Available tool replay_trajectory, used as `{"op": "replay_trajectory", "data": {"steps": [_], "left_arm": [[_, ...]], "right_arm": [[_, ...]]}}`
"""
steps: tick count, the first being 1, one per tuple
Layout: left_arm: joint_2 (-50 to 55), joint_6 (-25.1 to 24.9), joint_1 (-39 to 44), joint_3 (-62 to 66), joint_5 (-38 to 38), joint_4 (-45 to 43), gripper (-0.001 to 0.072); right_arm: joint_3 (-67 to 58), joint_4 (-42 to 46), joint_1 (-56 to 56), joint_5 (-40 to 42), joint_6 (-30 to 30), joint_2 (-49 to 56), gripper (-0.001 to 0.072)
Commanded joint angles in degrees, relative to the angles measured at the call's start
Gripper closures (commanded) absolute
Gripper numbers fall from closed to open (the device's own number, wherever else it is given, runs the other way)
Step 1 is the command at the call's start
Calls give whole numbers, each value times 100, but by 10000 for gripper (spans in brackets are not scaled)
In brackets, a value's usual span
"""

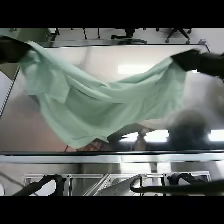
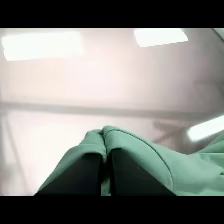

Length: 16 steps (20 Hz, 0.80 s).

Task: Fold the shirts.

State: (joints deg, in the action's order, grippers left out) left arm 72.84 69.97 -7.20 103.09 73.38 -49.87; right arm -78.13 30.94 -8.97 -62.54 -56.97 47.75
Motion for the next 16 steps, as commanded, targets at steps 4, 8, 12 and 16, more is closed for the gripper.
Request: {"op": "replay_trajectory", "data": {"steps": [4,8,12,16], "left_arm": [[3069,557,938,439,-479,-560,687],[3628,1078,533,1471,286,-555,238],[2997,1161,-151,1019,1373,-605,22],[1956,1145,-787,-1180,1515,-619,23]], "right_arm": [[861,-155,339,997,107,2356,696],[651,-739,179,1327,551,2826,368],[63,-116,-632,105,723,2487,312],[52,870,-1467,-481,269,2365,310]]}}
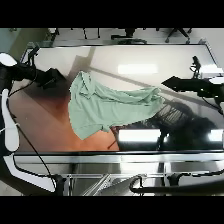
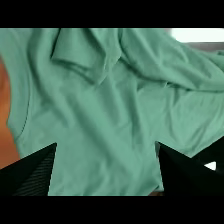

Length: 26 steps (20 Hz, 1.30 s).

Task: Fold the shirts.

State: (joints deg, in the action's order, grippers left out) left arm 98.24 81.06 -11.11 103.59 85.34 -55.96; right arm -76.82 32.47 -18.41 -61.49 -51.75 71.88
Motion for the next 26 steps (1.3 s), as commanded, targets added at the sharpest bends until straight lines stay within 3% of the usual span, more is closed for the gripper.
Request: {"op": "replay_trajectory", "data": {"steps": [1,7,10,14,15,17,19,22,24,25,26], "left_arm": [[-828,-33,-479,-1910,264,-9,23],[-1860,-415,-361,-5530,-1351,26,23],[-1781,-424,33,-6155,-2026,68,23],[-1255,-409,667,-5851,-2380,70,24],[-1130,-402,763,-5639,-2378,66,56],[-968,-387,872,-5123,-2363,59,442],[-942,-389,881,-4693,-2339,46,678],[-944,-389,881,-4155,-2133,44,694],[-949,-387,881,-3917,-1958,63,695],[-977,-387,881,-3812,-1845,63,695],[-1069,-389,881,-3713,-1740,61,695]], "right_arm": [[-76,920,-614,-737,-321,11,310],[114,1150,-535,-1314,-313,577,308],[225,1150,-323,-1274,-365,817,308],[232,1145,-118,-1185,-483,1110,309],[232,1150,-98,-1180,-535,1172,309],[232,1145,-76,-1182,-568,1248,310],[232,1145,-37,-1091,-664,1307,310],[232,981,166,-678,-660,1377,323],[232,723,382,-313,-660,1456,377],[232,549,485,-245,-660,1491,571],[232,310,595,-234,-656,1504,696]]}}
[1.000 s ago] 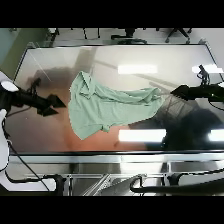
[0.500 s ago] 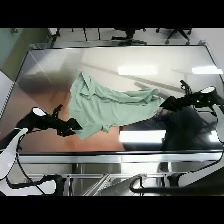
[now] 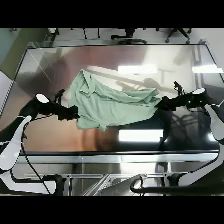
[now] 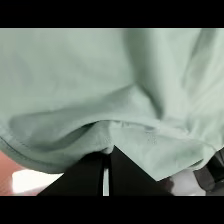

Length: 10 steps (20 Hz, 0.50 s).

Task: Fold the shirts.

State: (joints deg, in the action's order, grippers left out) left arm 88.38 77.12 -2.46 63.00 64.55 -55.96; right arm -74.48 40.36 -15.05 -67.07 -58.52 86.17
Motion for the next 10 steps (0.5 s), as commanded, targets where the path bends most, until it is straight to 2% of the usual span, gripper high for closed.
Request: {"op": "replay_trajectory", "data": {"steps": [1,2,5,8,10], "left_arm": [[-236,0,15,483,446,48,696],[-428,-7,-20,660,533,20,696],[-1357,-11,-262,1646,960,22,696],[-2463,-9,-634,3119,1285,52,696],[-3108,7,-885,4245,1189,50,696]], "right_arm": [[-9,-763,343,221,114,37,696],[-20,-1073,376,-22,409,-109,697],[-146,-1967,195,-518,699,-1259,697],[-776,-2758,-269,-361,916,-2977,696],[-1521,-2758,-684,-35,907,-3947,696]]}}
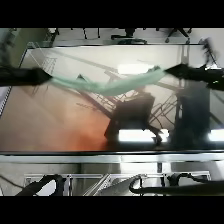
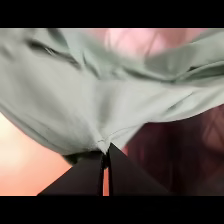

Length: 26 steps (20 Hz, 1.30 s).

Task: Fold the shirts.

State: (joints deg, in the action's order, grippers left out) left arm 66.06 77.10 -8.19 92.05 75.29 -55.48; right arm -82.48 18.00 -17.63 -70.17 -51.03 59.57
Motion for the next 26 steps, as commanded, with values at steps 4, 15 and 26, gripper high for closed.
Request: {"op": "replay_trajectory", "data": {"steps": [4,15,26], "left_arm": [[-1801,52,-920,2846,-199,-50,696],[-1075,-466,0,573,-520,-138,696],[4385,-372,898,1703,-986,-765,695]], "right_arm": [[-1784,-511,-1158,570,157,-2457,696],[-435,-1003,-1010,-870,308,-1427,696],[1464,-1047,380,2118,1941,2011,696]]}}
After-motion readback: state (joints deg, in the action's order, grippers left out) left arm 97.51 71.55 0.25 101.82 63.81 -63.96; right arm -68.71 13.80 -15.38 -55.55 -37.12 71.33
